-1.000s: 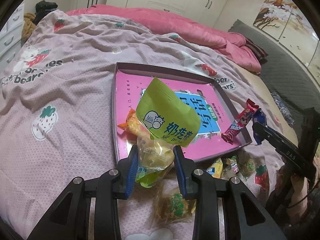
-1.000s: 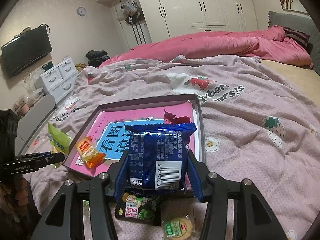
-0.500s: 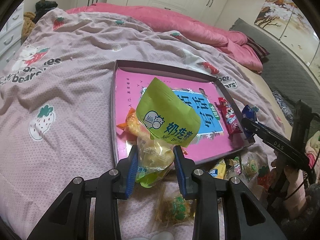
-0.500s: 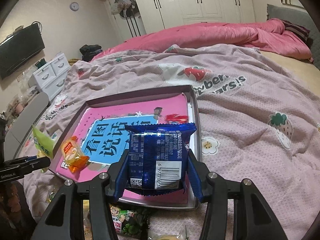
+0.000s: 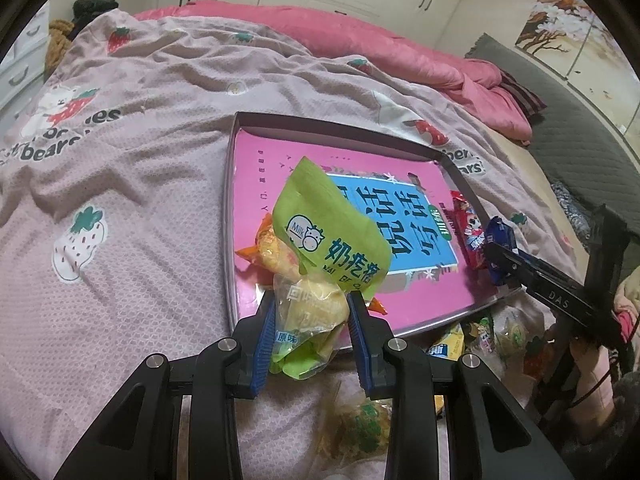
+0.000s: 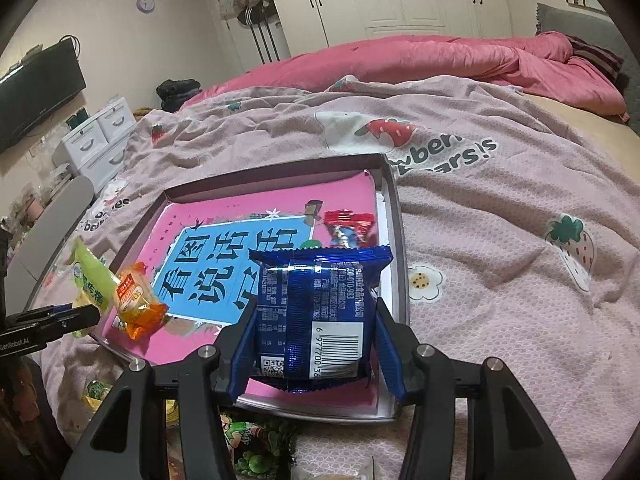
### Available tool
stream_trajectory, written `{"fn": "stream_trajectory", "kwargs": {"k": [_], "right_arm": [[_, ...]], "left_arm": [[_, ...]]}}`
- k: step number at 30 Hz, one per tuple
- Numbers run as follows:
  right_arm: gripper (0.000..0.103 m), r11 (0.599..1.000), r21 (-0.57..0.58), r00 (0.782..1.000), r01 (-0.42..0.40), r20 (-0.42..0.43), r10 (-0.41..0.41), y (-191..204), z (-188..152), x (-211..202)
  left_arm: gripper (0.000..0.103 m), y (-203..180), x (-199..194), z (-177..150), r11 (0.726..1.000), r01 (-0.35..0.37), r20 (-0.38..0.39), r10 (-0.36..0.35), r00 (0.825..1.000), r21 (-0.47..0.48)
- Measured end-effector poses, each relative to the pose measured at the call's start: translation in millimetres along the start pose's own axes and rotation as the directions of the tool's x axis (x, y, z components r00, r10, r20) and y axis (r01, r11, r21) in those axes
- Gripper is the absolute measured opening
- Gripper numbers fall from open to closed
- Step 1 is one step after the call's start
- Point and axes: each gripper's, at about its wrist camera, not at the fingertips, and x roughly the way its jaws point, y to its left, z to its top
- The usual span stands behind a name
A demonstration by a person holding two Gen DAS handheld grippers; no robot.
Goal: Organize snacks
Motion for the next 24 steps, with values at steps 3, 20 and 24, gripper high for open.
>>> {"fn": "stream_trajectory", "kwargs": {"k": [3,20,24], "right_arm": [[0.053,1.0,-0.002,1.0,0.001,0.0,-0.001,0,0,0],[0.053,1.0,-0.003,1.0,0.012,0.005,-0.012,-3,1,2],[0.053,1.0,-0.004,1.0,0.018,0.007,-0.018,-3,0,2]], "left_arm": [[0.036,1,4,1,1.0,-0.004,-0.004,0.004,1.0,0.001],[0.036,1,23,8,1.0,-0.017,0.0,0.017,1.0,0.003],[0.035,0,28,9,1.0,-0.014,-0.004,0.014,1.0,0.004]]}}
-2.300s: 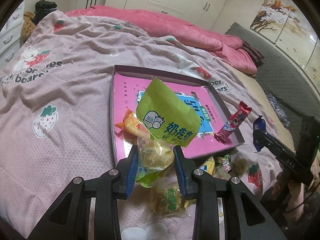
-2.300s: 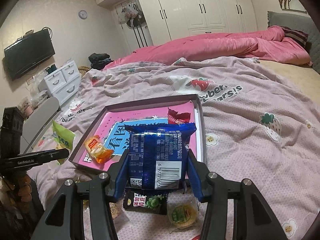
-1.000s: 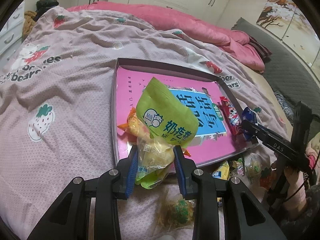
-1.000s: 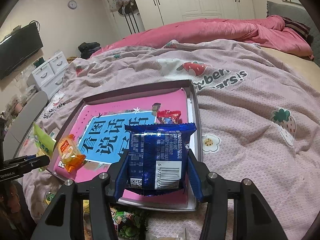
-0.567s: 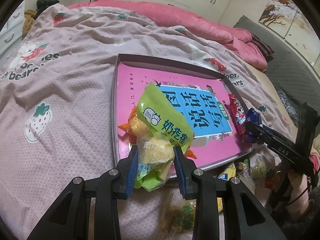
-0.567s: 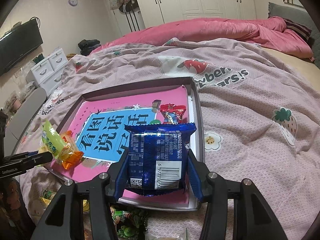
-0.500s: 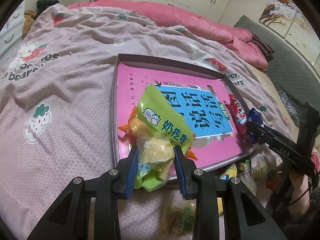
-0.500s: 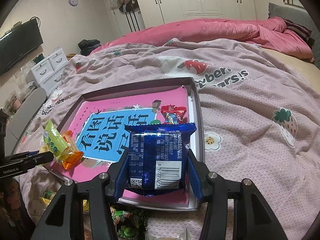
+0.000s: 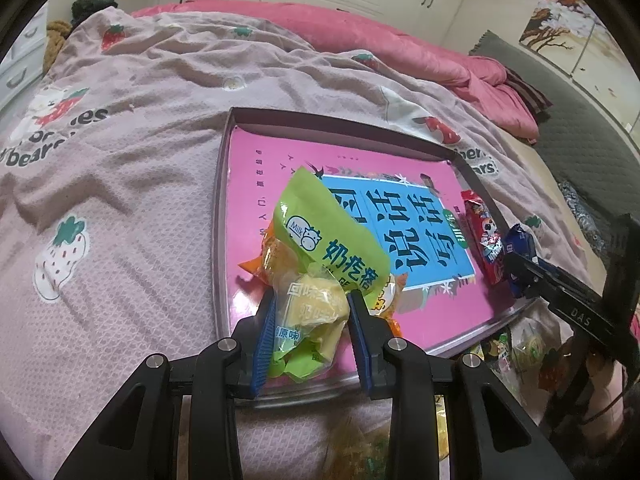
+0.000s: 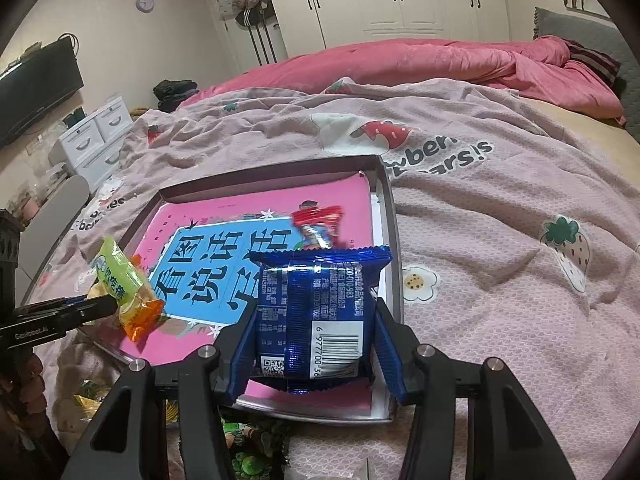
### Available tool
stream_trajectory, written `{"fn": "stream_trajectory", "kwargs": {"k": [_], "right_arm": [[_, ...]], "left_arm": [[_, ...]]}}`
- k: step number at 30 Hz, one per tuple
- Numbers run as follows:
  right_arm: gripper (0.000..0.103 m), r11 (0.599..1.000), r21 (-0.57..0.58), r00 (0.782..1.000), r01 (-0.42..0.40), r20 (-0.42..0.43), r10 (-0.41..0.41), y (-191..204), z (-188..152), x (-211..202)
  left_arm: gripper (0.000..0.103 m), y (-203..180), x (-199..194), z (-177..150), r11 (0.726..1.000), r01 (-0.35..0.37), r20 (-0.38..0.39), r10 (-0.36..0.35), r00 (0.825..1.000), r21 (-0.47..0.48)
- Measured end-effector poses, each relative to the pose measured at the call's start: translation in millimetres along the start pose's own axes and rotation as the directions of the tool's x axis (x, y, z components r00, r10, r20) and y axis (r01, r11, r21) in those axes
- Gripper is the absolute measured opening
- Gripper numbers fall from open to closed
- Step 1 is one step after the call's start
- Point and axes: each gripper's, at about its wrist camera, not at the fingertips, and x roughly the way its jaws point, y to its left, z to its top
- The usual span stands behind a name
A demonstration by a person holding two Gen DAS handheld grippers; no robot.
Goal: Organize snacks
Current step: 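Lower the green bag into the tray with the left gripper while the right lowers the blue pack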
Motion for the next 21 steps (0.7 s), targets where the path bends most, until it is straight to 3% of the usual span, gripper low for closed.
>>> {"fn": "stream_trajectory", "kwargs": {"k": [21], "right_arm": [[0.053,0.999,-0.034,1.0,0.008,-0.006,-0.009,5.2,-2.2,6.7]], "left_arm": [[0.036,-3.4,8.0,1.8,1.0,0.003,-0.003,-0.003,1.0,0.011]]}}
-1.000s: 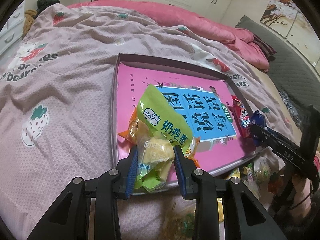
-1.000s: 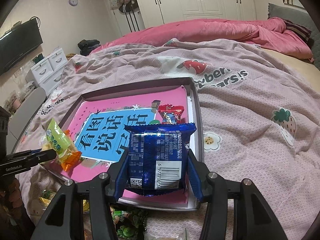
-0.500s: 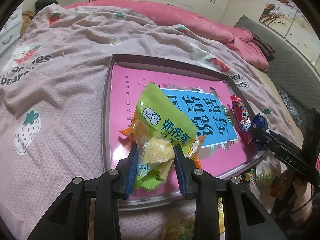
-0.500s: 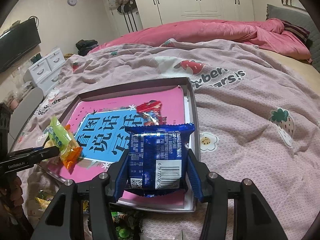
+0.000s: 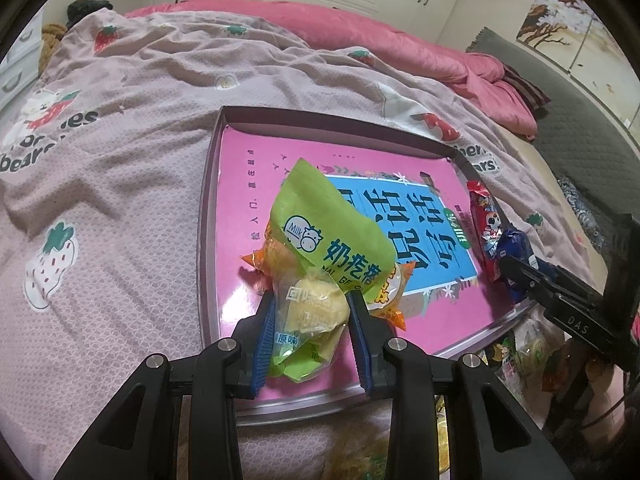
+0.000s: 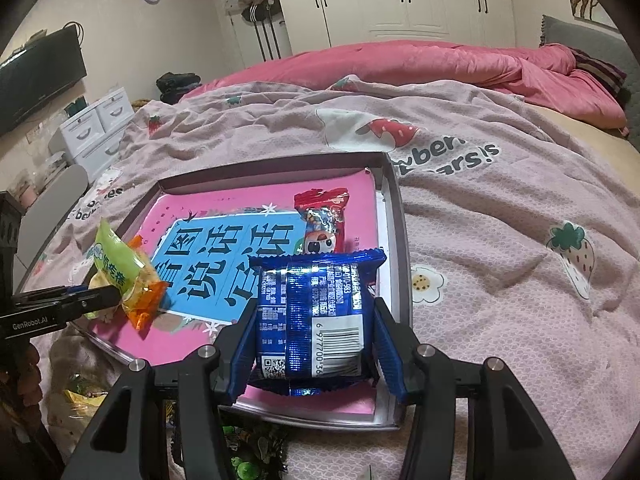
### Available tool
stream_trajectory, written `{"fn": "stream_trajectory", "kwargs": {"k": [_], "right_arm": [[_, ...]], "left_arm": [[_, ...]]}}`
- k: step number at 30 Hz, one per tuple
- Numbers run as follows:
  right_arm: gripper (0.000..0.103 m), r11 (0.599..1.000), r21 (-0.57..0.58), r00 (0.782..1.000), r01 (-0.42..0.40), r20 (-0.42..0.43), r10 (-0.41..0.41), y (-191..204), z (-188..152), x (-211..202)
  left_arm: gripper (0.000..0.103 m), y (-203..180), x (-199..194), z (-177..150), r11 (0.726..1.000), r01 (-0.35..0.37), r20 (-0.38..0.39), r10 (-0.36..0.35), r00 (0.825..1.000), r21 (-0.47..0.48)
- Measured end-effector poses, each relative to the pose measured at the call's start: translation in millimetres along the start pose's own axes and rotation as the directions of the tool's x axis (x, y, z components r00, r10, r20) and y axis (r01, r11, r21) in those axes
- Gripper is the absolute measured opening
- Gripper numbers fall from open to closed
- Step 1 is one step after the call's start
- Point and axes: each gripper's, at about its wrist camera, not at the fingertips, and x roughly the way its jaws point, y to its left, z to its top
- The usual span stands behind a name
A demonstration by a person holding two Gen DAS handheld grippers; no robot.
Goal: Organize snacks
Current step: 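Lower the green bag into the tray with the left gripper while the right lowers the blue pack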
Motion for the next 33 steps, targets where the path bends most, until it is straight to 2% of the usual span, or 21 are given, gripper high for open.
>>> {"fn": "stream_trajectory", "kwargs": {"k": [21,33], "right_arm": [[0.054,1.0,-0.028,0.999,0.008,-0.033,-0.009,4.8,-4.2,1.7],[0.057,1.0,-0.022,1.0,0.001,-0.019,-0.001,4.1,-1.8,-1.6]], "left_arm": [[0.036,-2.0,-1.7,-2.7,1.0,-0.001,-0.003,0.001,1.0,0.019],[0.037,-2.9,-3.7,-4.6,1.0,0.007,-0.011,-0.007,1.0,0.015]]}}
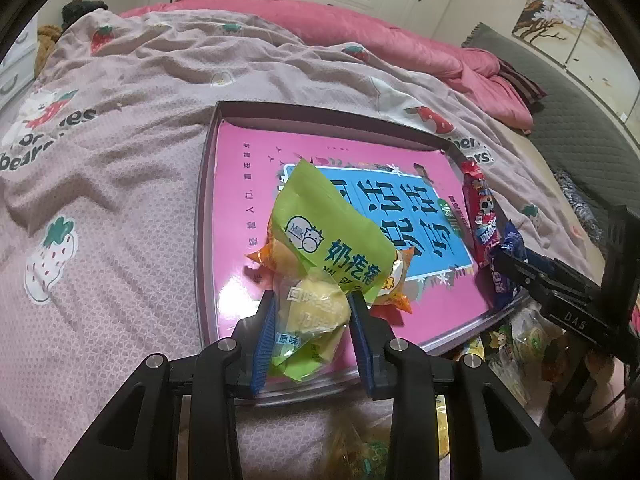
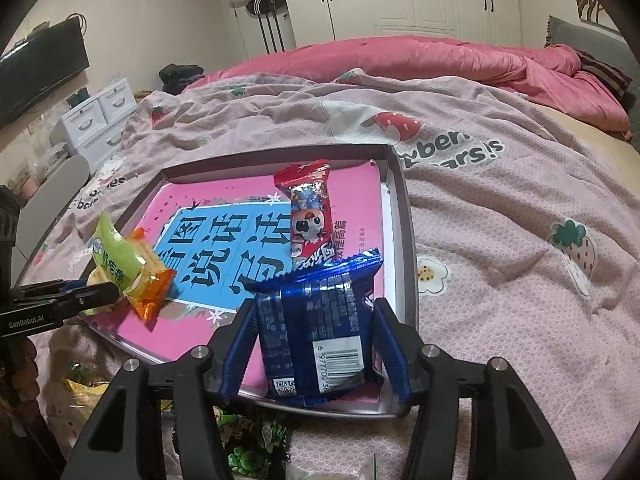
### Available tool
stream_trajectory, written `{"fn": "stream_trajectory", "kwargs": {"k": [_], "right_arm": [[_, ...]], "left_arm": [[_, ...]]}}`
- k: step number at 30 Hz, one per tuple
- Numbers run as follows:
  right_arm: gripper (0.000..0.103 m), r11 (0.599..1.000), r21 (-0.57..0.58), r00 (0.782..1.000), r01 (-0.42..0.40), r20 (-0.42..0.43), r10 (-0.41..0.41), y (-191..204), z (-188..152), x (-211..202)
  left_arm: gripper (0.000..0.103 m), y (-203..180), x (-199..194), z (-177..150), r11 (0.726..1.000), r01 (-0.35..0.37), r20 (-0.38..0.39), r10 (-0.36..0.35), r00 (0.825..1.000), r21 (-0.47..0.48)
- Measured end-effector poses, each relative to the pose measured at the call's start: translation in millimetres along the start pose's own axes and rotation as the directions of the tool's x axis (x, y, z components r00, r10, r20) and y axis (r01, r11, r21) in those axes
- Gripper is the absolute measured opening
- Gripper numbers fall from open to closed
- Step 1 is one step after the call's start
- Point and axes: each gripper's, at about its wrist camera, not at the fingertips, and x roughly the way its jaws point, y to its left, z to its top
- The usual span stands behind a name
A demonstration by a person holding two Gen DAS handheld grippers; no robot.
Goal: Organize snacks
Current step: 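Lower the green bag into the tray with the left gripper while the right lowers the blue pack, then open the right gripper on the blue pack while the left opens on the green bag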
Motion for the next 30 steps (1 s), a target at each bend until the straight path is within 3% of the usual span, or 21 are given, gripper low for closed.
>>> {"fn": "stream_trajectory", "kwargs": {"k": [21,30], "right_arm": [[0.061,1.0,0.019,1.0,0.012,0.017,-0.012,-5.3,2.4,-5.1],[0.061,1.0,0.019,1.0,0.013,0.018,-0.013,-5.1,2.4,-5.6]], "left_arm": [[0.038,5.6,-6.8,0.7,1.0,-0.009,0.017,0.009,1.0,-0.016],[0.045,6.3,-5.2,4.9,1.0,-0.011,0.027,0.011,1.0,-0.01]]}}
